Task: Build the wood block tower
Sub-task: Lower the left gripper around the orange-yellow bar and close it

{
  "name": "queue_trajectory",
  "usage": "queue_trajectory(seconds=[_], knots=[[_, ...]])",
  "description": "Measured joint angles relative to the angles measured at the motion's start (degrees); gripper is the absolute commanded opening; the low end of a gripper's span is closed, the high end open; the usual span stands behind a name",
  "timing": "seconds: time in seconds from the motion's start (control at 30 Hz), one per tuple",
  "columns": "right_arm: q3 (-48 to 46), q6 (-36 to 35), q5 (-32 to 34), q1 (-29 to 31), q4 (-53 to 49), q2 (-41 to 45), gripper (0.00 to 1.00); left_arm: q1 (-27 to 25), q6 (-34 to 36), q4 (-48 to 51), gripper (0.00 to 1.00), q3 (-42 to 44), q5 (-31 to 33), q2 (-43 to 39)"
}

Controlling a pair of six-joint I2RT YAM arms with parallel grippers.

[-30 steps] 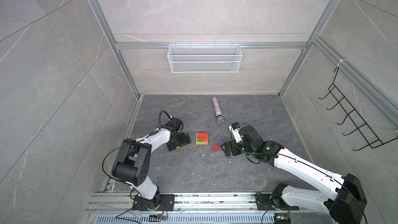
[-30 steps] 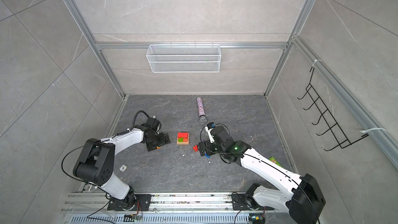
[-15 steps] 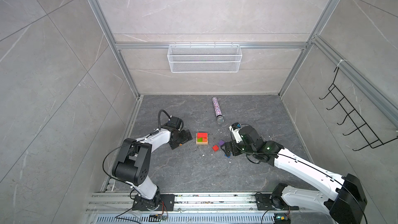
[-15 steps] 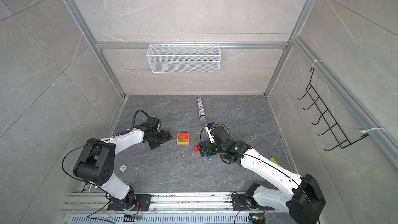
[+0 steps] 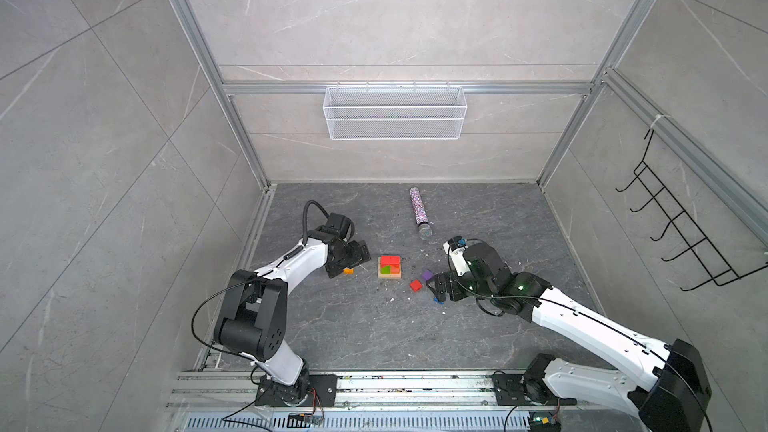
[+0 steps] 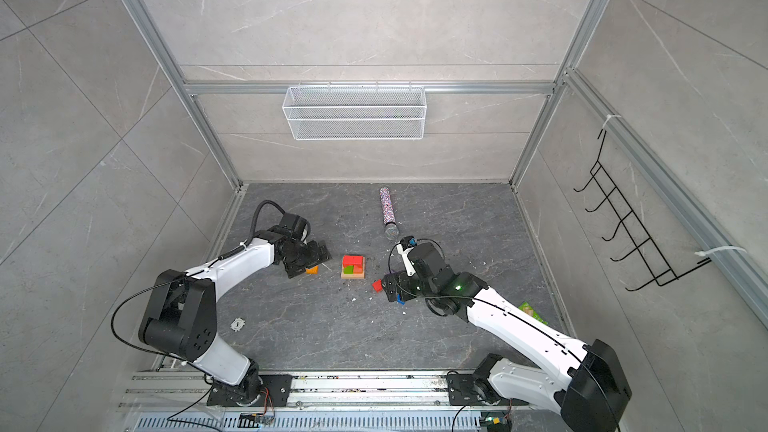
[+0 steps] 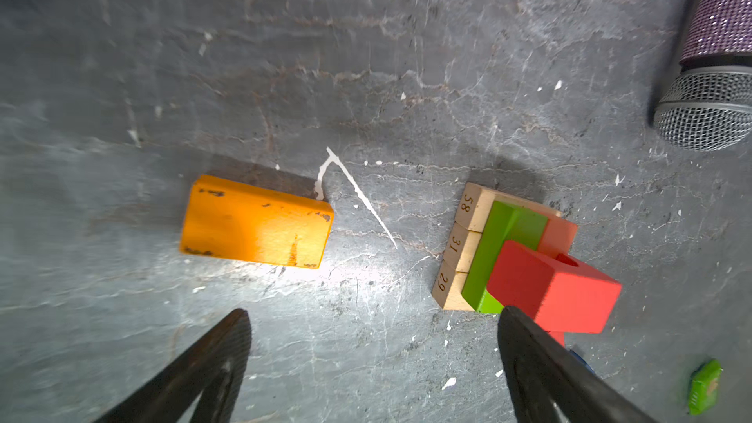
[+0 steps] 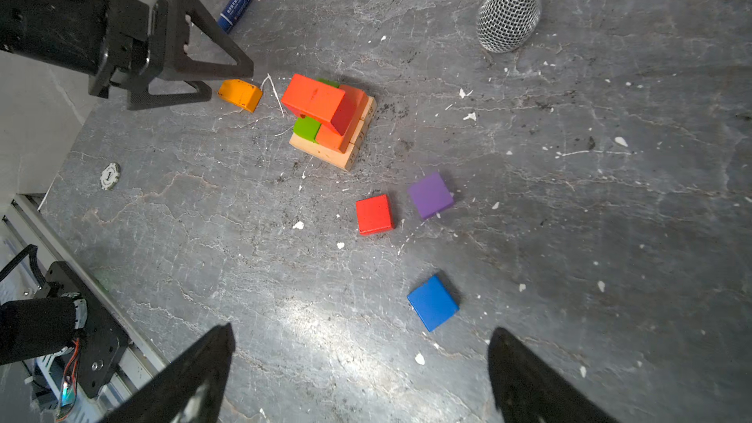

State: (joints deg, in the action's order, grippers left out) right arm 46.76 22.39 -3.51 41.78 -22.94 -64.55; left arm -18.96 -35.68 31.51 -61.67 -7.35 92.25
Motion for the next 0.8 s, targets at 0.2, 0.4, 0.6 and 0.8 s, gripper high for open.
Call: queue_trajectory(seconds=[0.2, 0.4, 0.6, 0.8], knots=[[0.00, -0.17, 0.00, 0.00, 0.02, -0.02, 0.99, 0.00, 5.35, 6.54, 0.94, -3.28, 4.28, 0.37], [0.00, -0.20, -0.35, 0.00, 0.04, -0.46, 0.99, 0.00, 9.60, 10.19, 0.93, -5.27, 8.07, 3.41], [0.07, -0.20, -0.76, 0.00, 0.07, -1.11, 0.99, 0.11, 12.04, 10.36, 0.86, -6.21, 9.99, 6.71], [0.87, -0.57, -0.83, 0.00, 0.00, -1.84, 0.99, 0.22, 15.45, 10.32, 0.85, -9.01, 11.87, 10.16]])
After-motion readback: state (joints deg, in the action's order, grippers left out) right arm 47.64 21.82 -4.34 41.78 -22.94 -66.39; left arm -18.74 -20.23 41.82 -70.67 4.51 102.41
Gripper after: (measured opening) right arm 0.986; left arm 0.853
